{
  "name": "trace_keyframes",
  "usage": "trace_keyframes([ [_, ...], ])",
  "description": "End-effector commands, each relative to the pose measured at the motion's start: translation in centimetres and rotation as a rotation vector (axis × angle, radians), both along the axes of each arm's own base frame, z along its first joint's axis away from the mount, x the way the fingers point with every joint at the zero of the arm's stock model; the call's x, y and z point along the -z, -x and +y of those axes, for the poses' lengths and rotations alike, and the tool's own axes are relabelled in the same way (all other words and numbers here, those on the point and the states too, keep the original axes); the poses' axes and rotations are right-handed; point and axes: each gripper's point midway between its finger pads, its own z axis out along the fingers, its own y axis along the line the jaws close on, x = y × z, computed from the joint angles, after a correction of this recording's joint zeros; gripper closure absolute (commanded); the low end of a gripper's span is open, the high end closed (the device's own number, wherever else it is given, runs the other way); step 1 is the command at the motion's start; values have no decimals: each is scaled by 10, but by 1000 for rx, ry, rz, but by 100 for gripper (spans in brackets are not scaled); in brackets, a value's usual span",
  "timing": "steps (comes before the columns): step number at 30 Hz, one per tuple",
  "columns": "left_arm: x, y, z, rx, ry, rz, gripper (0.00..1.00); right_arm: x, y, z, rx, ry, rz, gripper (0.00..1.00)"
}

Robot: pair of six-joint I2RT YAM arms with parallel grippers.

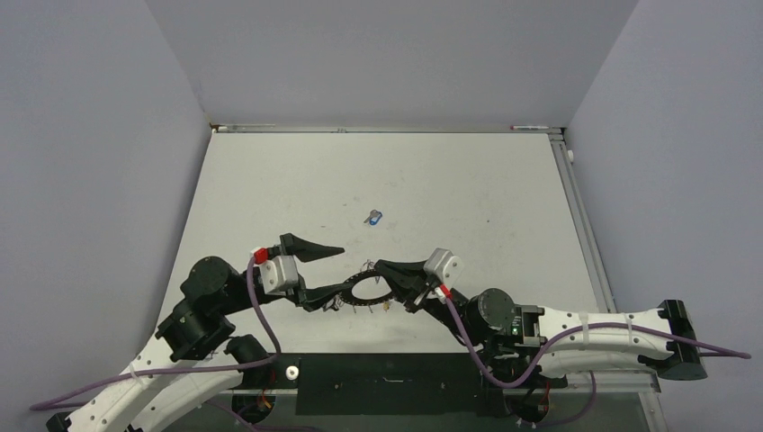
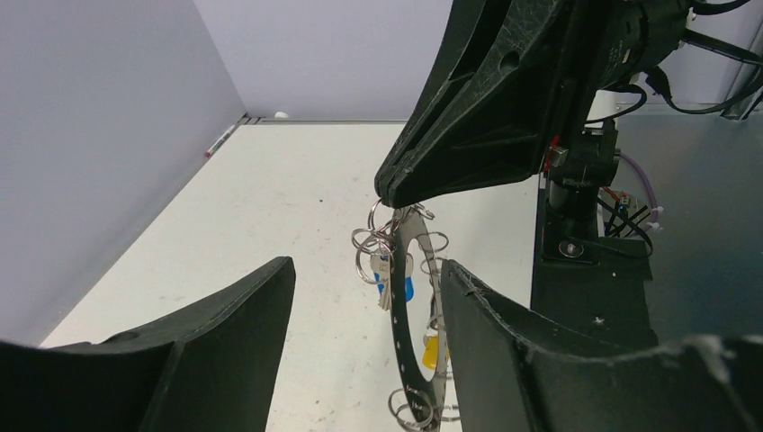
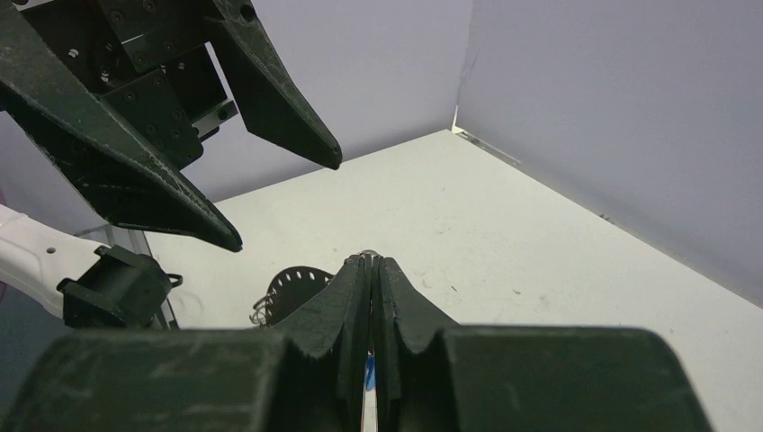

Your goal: Put the keys on the keyring

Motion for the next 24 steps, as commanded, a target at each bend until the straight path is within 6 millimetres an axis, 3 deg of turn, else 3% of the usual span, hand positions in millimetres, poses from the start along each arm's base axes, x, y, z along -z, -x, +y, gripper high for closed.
trace_keyframes([
  [1, -14, 4, 8, -17, -22, 11, 43, -42, 7, -12, -42, -116, -38, 95],
  [7, -35, 13, -5, 82, -15, -34, 48, -45, 14, -16, -80, -104, -43, 95],
  [11, -35, 18, -19, 171, -30, -32, 48, -43, 16, -16, -96, -85, -41, 95],
  [17, -22, 29, -34, 316, -98, -5, 48, -40, 18, -16, -105, -72, -37, 95],
  [24, -9, 37, -36, 382, -150, 23, 49, -43, 16, -19, -89, -72, -45, 95],
])
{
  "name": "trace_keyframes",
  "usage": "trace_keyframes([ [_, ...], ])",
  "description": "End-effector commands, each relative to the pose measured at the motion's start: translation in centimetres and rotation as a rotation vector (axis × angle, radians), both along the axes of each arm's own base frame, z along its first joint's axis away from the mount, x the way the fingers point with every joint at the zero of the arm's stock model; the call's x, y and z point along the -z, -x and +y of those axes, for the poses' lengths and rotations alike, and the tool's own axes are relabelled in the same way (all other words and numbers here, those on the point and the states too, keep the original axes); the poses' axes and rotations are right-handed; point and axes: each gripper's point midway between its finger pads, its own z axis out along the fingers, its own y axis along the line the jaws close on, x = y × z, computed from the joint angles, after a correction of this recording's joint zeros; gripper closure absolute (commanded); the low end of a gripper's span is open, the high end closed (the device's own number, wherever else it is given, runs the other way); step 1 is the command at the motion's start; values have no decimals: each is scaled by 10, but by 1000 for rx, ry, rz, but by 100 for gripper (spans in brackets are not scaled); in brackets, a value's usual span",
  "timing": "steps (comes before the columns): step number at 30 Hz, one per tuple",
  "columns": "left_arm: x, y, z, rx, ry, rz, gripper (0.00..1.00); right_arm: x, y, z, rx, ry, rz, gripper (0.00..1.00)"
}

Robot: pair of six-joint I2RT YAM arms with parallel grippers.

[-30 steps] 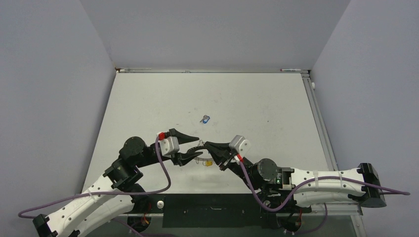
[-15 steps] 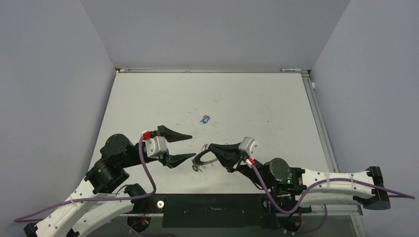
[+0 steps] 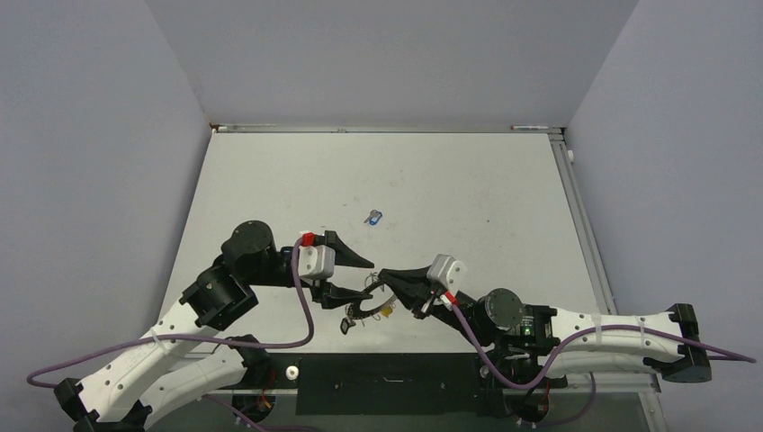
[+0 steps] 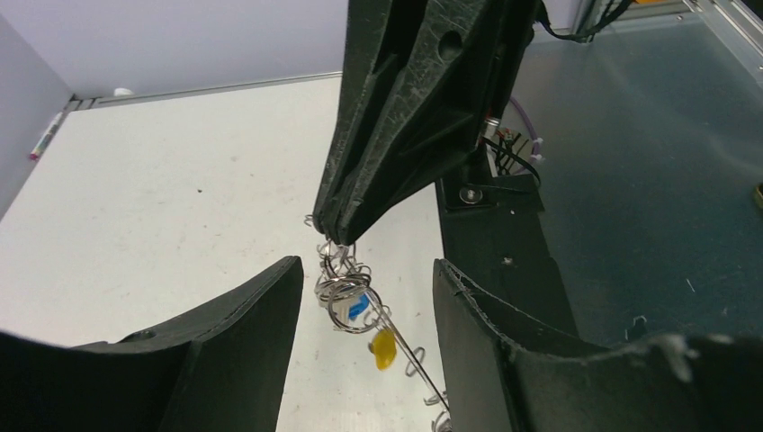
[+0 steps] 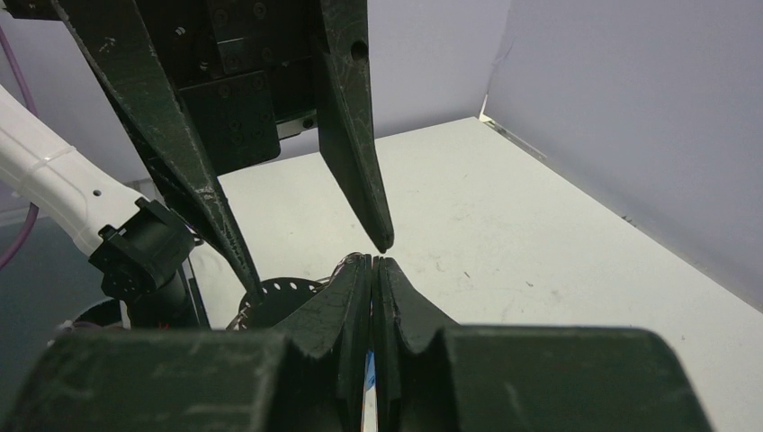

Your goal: Put the keys on the keyring

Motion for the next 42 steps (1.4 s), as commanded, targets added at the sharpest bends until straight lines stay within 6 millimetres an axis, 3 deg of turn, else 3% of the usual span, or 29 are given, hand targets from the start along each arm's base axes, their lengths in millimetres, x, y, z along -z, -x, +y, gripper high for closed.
trace_keyframes([
  [1, -18, 17, 3, 89, 20, -46, 49, -46, -1, -11, 10, -128, -20, 95],
  [18, 16, 26, 20, 53, -102, 69, 50, -51, -11, -22, 76, -129, -30, 95],
  [22, -1, 18, 21, -19, -95, 100, 51, -51, -8, -22, 63, -136, -24, 95],
  [27, -37, -11, 18, -197, 63, 101, 53, -47, -6, -20, 47, -134, -19, 95],
  [31, -46, -9, 15, -182, 95, 119, 53, -45, -7, -19, 50, -135, -14, 95],
  [33, -38, -24, 18, -262, 73, 112, 51, -40, -15, -22, 104, -131, 15, 95],
  [36, -16, -59, 29, -471, 38, 128, 44, -19, -46, -43, 336, -142, 130, 95],
  [38, 5, -71, 34, -548, -1, 135, 40, 3, -62, -59, 487, -104, 217, 87],
  [42, 45, -88, 44, -654, -56, 149, 28, 51, -91, -82, 676, -23, 406, 60],
])
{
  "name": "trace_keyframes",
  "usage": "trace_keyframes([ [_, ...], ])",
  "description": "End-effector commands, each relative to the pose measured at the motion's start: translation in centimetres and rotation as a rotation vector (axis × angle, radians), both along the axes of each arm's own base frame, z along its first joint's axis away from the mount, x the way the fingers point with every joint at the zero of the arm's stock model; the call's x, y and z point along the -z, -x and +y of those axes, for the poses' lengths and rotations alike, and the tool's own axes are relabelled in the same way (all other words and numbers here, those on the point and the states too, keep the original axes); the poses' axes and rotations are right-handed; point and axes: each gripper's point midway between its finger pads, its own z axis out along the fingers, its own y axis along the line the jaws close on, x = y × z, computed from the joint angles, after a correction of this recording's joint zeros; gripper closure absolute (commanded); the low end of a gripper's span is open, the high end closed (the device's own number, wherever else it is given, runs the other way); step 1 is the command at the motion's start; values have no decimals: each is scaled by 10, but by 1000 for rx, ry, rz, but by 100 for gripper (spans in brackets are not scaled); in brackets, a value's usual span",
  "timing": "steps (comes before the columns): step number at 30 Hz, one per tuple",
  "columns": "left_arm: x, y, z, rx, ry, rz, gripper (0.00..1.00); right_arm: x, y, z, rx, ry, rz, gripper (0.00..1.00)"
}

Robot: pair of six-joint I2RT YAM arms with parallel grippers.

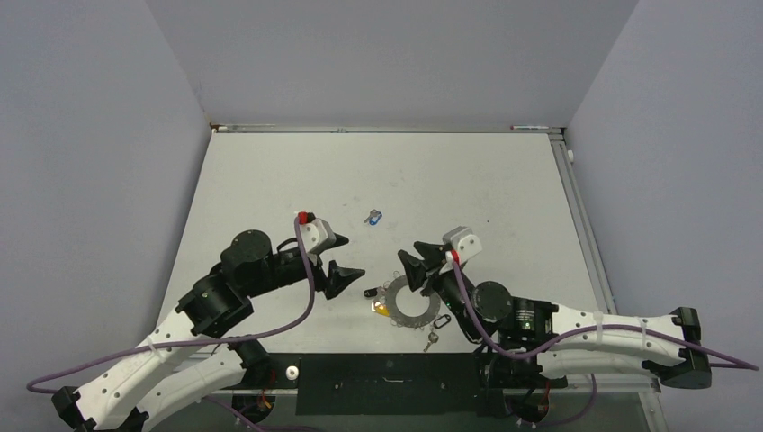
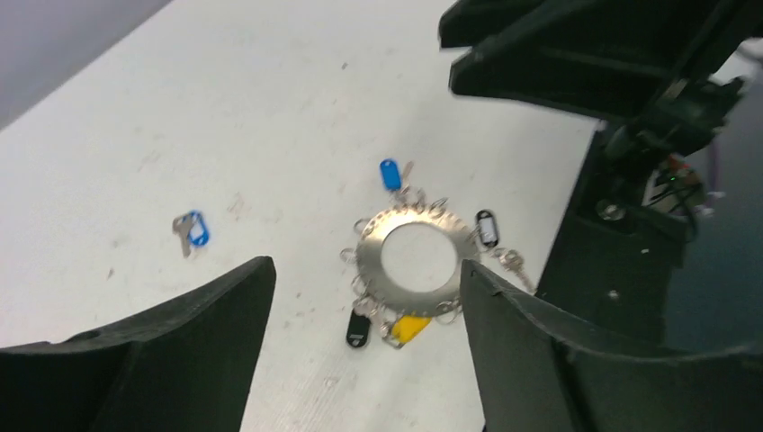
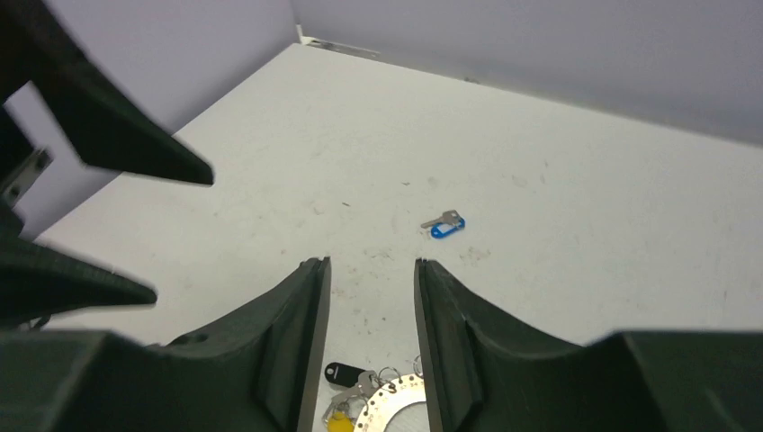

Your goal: Put the keys on the keyring

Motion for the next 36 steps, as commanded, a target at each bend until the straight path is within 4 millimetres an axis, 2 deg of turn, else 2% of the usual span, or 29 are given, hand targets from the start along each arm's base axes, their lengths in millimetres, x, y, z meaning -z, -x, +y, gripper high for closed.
trace_keyframes([
  [1, 33, -36, 18, -223, -45, 6, 25, 50, -49, -45, 317, 28, 290, 58],
  [4, 48, -55, 27, -323, -76, 28, 21, 95, -81, -66, 348, 39, 546, 52],
  [6, 52, -67, 33, -383, -86, 56, 20, 117, -95, -81, 351, 34, 661, 45],
  [8, 58, -75, 38, -428, -81, 89, 19, 135, -98, -85, 344, 67, 749, 39],
  [10, 66, -82, 41, -463, -67, 130, 19, 153, -98, -88, 375, 123, 827, 38],
  [12, 75, -84, 43, -475, -63, 161, 19, 171, -96, -89, 418, 165, 903, 39],
  [14, 78, -85, 43, -474, -70, 175, 20, 184, -93, -86, 434, 176, 965, 47],
  [16, 80, -84, 41, -470, -73, 179, 20, 192, -88, -78, 439, 156, 1004, 50],
  [22, 87, -87, 40, -471, -94, 195, 20, 202, -72, -53, 460, 124, 1021, 50],
  [24, 89, -87, 39, -470, -99, 197, 21, 207, -68, -52, 489, 140, 1034, 51],
  [28, 88, -85, 37, -450, -98, 198, 22, 220, -66, -50, 536, 140, 1060, 60],
  [36, 81, -82, 39, -451, -79, 180, 23, 238, -74, -57, 600, 209, 1053, 61],
])
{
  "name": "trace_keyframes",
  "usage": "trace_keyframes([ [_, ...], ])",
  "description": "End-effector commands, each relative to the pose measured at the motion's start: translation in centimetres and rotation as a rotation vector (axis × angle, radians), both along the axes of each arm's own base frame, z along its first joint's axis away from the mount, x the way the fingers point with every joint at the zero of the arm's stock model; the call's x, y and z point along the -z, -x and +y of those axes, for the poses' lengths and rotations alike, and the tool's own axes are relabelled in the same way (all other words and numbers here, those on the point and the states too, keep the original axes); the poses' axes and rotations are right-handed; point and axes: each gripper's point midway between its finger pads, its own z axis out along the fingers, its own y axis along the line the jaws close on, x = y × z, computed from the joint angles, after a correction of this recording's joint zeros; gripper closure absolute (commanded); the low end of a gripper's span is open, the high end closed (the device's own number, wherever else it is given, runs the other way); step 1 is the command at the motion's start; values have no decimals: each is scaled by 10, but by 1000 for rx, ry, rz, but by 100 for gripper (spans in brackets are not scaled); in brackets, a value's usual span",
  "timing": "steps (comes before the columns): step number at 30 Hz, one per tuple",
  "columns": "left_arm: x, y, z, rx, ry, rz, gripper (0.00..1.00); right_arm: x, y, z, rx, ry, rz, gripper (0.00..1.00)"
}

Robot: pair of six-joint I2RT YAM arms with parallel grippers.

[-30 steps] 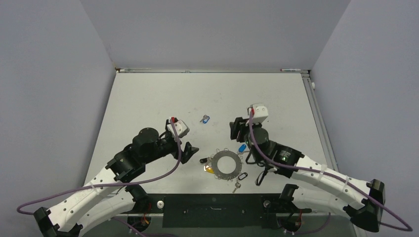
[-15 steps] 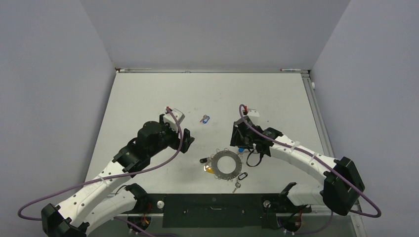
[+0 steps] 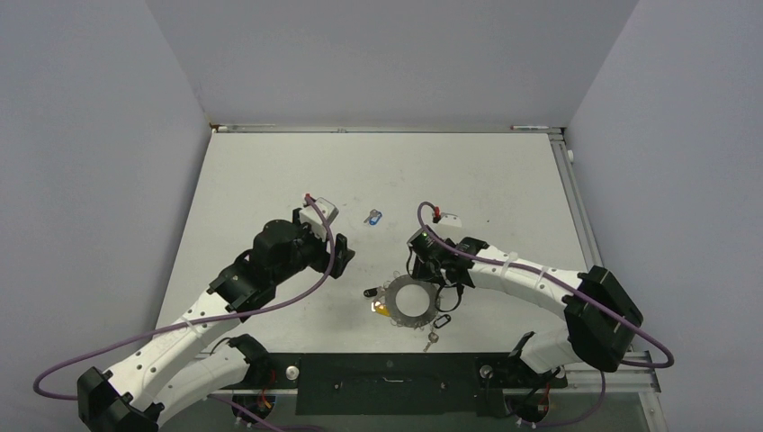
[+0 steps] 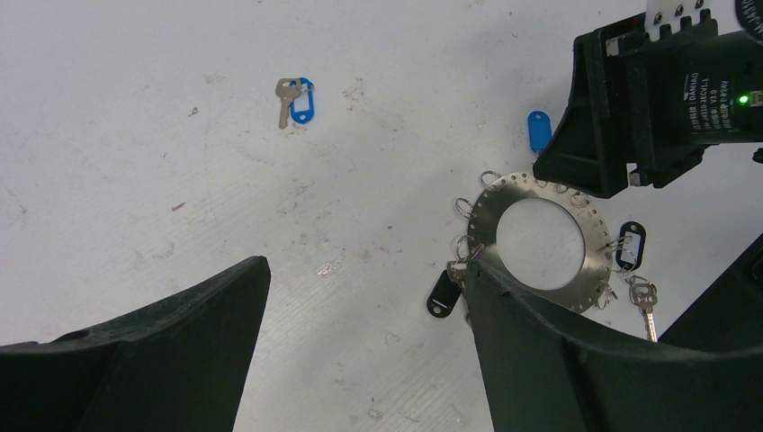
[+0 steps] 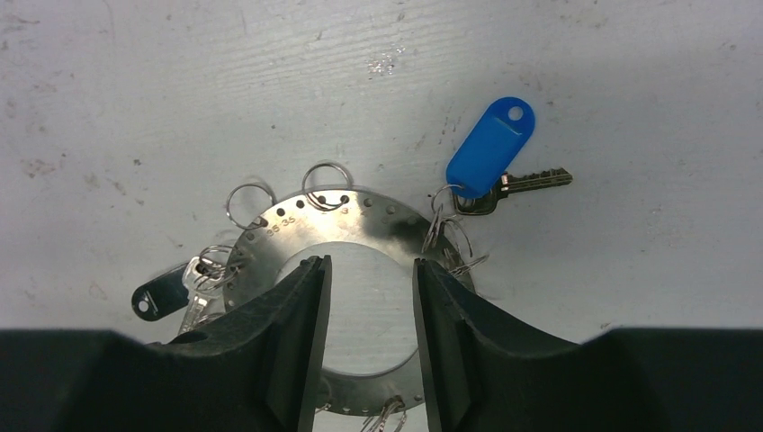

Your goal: Put the keys on the keyring

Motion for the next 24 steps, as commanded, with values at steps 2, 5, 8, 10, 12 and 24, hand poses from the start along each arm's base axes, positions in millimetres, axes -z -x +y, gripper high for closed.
trace_keyframes([
  [2, -21, 0, -4, 10, 65, -58, 23, -1, -16, -1, 44, 39, -31, 62],
  [5, -23, 2, -5, 20, 69, -65, 23, 3, -17, -6, 58, 68, -28, 62],
  [8, -25, 5, -6, 28, 70, -73, 23, 3, -16, -11, 72, 81, -27, 63],
  [10, -25, 7, -7, 33, 70, -77, 23, 3, -16, -12, 81, 79, -32, 63],
  [12, -27, 8, -8, 38, 75, -81, 23, 4, -16, -12, 81, 78, -34, 64],
  [24, -28, 11, -7, 45, 72, -93, 24, 24, -19, -19, 87, 98, -23, 69],
])
